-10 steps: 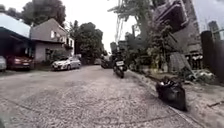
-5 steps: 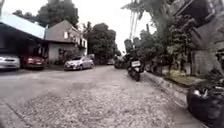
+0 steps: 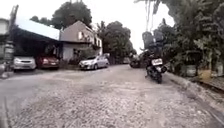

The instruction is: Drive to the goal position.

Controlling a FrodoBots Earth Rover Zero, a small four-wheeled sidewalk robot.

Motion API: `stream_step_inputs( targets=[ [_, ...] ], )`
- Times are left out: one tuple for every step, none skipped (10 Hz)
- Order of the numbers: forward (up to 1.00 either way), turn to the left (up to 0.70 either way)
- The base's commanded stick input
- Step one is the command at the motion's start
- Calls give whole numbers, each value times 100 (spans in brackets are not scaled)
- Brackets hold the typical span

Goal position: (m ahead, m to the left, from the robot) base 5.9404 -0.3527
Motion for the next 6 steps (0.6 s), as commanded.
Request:
stream_step_inputs(
  targets=[
    [100,0],
    [100,0],
    [100,0],
    [100,0],
    [100,0],
    [100,0]
  ],
)
